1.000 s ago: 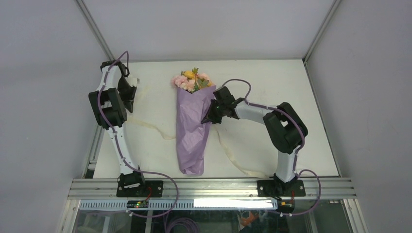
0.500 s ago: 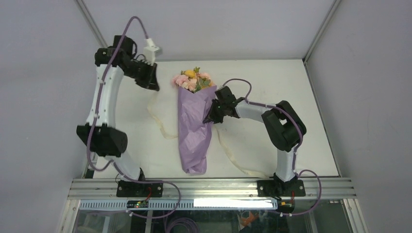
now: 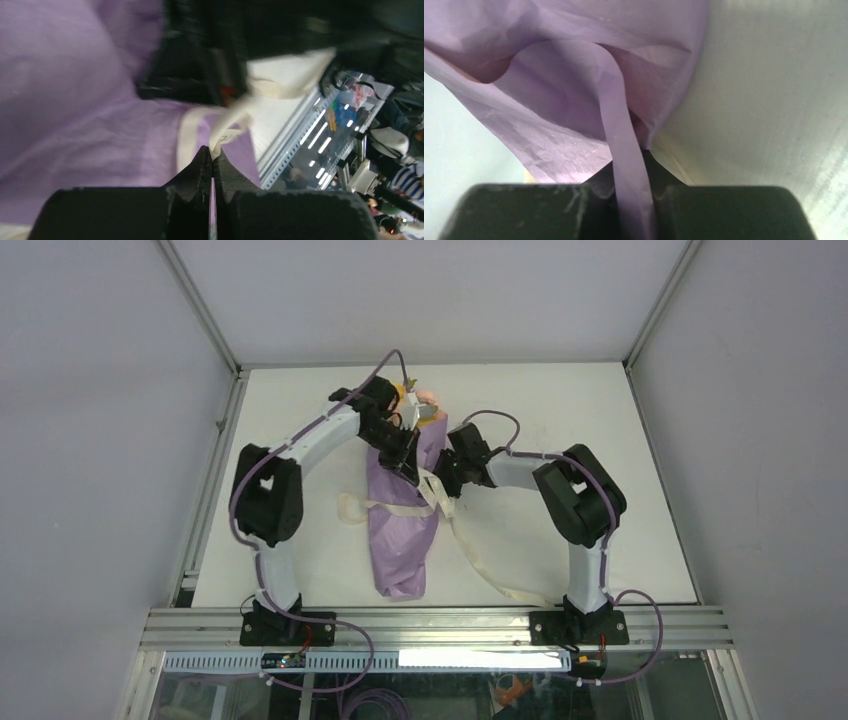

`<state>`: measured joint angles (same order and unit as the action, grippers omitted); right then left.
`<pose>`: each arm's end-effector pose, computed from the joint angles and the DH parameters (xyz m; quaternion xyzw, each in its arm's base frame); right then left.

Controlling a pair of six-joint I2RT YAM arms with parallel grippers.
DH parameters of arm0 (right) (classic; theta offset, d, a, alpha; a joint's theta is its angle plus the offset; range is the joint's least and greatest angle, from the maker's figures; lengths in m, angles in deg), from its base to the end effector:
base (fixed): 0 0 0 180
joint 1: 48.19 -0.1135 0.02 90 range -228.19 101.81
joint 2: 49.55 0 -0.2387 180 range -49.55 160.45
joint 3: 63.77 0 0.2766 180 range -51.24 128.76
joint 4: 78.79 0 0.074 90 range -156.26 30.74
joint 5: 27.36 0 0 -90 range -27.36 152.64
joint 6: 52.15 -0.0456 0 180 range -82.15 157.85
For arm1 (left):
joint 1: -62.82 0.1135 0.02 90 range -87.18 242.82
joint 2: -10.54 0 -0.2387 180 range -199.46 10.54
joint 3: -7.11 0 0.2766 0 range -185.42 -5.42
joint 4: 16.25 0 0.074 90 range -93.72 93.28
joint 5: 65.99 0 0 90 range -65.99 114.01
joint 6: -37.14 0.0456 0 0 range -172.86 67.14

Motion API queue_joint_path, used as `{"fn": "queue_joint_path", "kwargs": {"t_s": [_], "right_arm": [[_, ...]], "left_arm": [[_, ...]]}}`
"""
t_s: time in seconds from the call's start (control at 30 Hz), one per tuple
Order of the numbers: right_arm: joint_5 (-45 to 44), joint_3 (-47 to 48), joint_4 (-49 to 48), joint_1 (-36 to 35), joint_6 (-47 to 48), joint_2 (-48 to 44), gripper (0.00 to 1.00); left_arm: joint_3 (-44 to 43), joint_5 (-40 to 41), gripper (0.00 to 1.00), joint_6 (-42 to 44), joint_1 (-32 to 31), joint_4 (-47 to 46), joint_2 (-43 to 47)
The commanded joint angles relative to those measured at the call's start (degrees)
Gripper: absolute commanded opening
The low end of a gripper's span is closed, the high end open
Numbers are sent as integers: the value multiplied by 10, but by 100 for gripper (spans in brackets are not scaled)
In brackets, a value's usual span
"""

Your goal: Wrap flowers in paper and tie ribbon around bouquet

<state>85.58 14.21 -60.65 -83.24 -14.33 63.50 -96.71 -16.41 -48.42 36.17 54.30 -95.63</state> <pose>0.3249 0.2496 0.0813 0.0764 0.9289 0.3499 0.0937 0.3396 -0.2035 0.2275 0.2982 0.8803 -0.3621 0.0711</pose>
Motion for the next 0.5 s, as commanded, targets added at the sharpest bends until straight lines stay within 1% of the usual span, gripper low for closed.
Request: {"fn": "queue_joint_path", "kwargs": {"t_s": [0.0,0.1,0.13,0.2,0.3,0.4,0.47], "right_arm": [[-16,-21,-32,1,-24,-49,15],[-37,-17,-6,0,-23,-79,24],[-48,-10,11,0,-19,-91,27],[-73,10,83,-3,0,-117,32],[-111,45,199,-5,29,-155,37],[-170,76,345,-5,50,-194,40],[-214,79,437,-5,62,-227,41]], "left_arm": [[-22,57,0,-85,-24,-79,-55],[-25,84,0,-90,-42,-72,-96],[-25,109,0,-88,-47,-68,-107],[-25,145,0,-82,-51,-56,-131],[-30,181,0,-72,-51,-32,-158],[-27,190,0,-69,-51,-29,-166],[-27,190,0,-69,-51,-29,-168]]}}
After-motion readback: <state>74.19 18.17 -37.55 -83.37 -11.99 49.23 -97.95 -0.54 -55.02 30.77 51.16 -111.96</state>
